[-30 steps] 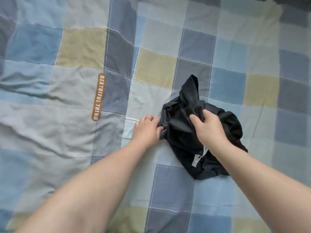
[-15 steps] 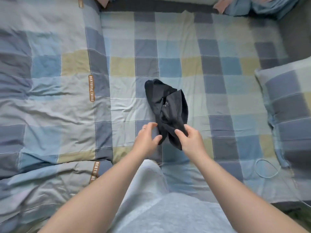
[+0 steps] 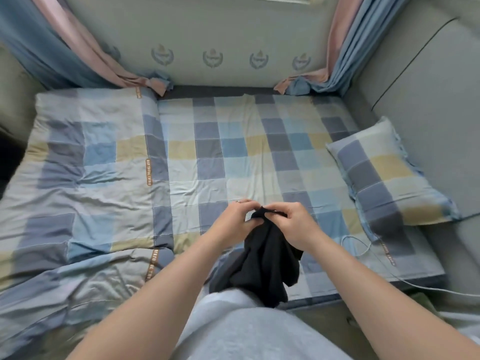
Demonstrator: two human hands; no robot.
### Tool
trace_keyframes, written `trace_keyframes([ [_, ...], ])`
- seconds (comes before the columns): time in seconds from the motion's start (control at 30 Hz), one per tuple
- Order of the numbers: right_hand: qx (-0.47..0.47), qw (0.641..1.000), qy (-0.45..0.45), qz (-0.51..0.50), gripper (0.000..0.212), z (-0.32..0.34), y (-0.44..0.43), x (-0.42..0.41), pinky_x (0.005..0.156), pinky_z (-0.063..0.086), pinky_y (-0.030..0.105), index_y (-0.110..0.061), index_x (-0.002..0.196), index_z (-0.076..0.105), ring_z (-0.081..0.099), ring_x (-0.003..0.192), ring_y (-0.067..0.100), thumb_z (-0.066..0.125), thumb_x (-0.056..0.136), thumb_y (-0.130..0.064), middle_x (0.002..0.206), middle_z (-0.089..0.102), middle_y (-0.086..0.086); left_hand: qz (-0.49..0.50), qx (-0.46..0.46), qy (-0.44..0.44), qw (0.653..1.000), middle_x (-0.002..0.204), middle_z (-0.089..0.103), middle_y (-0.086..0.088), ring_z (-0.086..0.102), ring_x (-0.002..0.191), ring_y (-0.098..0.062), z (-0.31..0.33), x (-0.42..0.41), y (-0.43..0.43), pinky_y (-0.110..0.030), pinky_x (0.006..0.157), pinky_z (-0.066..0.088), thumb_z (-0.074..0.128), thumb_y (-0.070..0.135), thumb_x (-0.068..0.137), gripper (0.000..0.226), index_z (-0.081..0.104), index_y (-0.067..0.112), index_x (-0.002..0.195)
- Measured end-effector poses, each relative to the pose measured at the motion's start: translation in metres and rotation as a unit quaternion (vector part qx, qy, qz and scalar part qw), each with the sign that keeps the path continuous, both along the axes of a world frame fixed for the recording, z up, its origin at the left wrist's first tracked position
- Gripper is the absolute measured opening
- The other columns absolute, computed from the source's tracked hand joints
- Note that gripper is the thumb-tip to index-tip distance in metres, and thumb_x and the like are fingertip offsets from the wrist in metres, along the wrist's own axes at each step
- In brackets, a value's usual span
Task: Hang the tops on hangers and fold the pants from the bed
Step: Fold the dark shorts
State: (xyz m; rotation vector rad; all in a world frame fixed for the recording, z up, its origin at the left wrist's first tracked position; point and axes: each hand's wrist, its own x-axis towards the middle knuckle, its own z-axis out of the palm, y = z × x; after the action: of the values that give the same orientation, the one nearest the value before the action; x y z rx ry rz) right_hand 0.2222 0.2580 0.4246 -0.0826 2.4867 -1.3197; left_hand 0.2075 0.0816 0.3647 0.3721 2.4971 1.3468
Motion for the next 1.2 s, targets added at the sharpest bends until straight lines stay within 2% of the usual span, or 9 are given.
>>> trace_keyframes([
  [0.27,-0.049,0.998,0.037,-0.031,0.018,0.061,-0.045,0.054,0.088,0.052,0.026,-0.018,0.094,0.078,0.071,0.091,0.008,0.063,0.096,-0.008,0.090,0.077,-0.008,-0.098,0.105,-0.096,0.985,0.113,0.068,0.013,0.063,0.107,-0.005,0.050,0.050,-0.038,-0.028,0.094,0.052,0.067,0.007,0.088,0.049,0.057,0.036,0.125],
  [0.47,-0.094,0.993,0.047,-0.047,0.021,0.098,-0.086,0.090,0.074,0.050,0.013,-0.030,0.084,0.078,0.069,0.085,0.004,0.066,0.096,-0.017,0.086,0.076,-0.009,-0.109,0.101,-0.138,0.979,0.083,0.065,0.020,0.059,0.074,0.002,0.079,0.082,-0.092,-0.015,0.062,0.043,0.042,-0.008,0.079,0.053,0.063,0.030,0.110],
  [0.6,-0.093,0.994,0.038,-0.043,0.018,0.112,-0.109,0.098,0.081,0.054,0.022,-0.027,0.090,0.078,0.070,0.089,0.006,0.063,0.098,-0.022,0.088,0.076,-0.009,-0.113,0.110,-0.102,0.982,0.082,0.069,0.024,0.065,0.077,0.005,0.099,0.093,-0.125,-0.013,0.061,0.049,0.048,-0.006,0.080,0.062,0.066,0.052,0.097],
  [0.7,-0.088,0.995,0.042,-0.031,0.017,0.116,-0.119,0.099,0.082,0.055,0.030,-0.026,0.088,0.077,0.070,0.087,0.011,0.064,0.098,-0.026,0.085,0.075,-0.004,-0.067,0.057,-0.047,0.995,0.103,0.066,0.000,0.064,0.097,-0.019,0.105,0.093,-0.146,-0.039,0.088,0.055,0.069,0.013,0.087,0.023,0.067,0.023,0.108],
  [0.8,-0.080,0.996,0.029,-0.010,0.009,0.115,-0.124,0.096,0.068,0.051,0.032,-0.029,0.084,0.074,0.062,0.070,0.017,0.072,0.091,-0.035,0.075,0.068,0.007,0.019,0.050,0.043,0.998,0.094,0.061,0.003,0.060,0.089,-0.017,0.113,0.089,-0.167,-0.031,0.081,0.049,0.074,0.017,0.088,0.005,0.071,0.019,0.091],
  [0.93,-0.012,0.999,-0.029,0.036,0.022,0.106,-0.121,0.083,0.062,0.055,0.027,-0.036,0.086,0.072,0.064,0.065,0.011,0.079,0.070,-0.049,0.070,0.063,-0.005,0.081,-0.003,0.119,0.990,0.081,0.065,-0.001,0.048,0.092,-0.017,0.128,0.085,-0.183,-0.033,0.081,0.041,0.065,0.005,0.087,0.007,0.070,0.008,0.083],
  [1.03,0.045,0.998,-0.034,0.043,0.004,0.088,-0.115,0.069,0.074,0.061,0.032,-0.031,0.084,0.073,0.072,0.076,0.011,0.077,0.082,-0.030,0.079,0.073,-0.008,0.104,0.043,0.110,0.988,0.060,0.049,-0.005,0.042,0.067,-0.016,0.141,0.084,-0.183,-0.038,0.062,0.036,0.060,0.004,0.084,0.021,0.052,0.006,0.064],
  [1.1,0.051,0.997,-0.042,0.031,0.009,0.073,-0.105,0.059,0.069,0.059,0.025,-0.029,0.085,0.075,0.073,0.076,0.009,0.072,0.089,-0.020,0.080,0.075,-0.009,0.122,0.094,0.098,0.983,0.054,0.040,0.009,0.035,0.054,-0.009,0.151,0.082,-0.178,-0.025,0.052,0.028,0.060,0.013,0.084,0.029,0.045,0.015,0.059],
  [1.2,0.040,0.997,-0.058,0.011,0.017,0.060,-0.085,0.047,0.059,0.049,0.014,-0.026,0.084,0.072,0.069,0.064,0.002,0.066,0.096,-0.016,0.069,0.073,-0.014,0.164,0.131,0.092,0.973,0.057,0.051,0.011,0.044,0.054,-0.008,0.160,0.075,-0.168,-0.021,0.052,0.034,0.058,0.029,0.090,0.025,0.062,0.013,0.070],
])
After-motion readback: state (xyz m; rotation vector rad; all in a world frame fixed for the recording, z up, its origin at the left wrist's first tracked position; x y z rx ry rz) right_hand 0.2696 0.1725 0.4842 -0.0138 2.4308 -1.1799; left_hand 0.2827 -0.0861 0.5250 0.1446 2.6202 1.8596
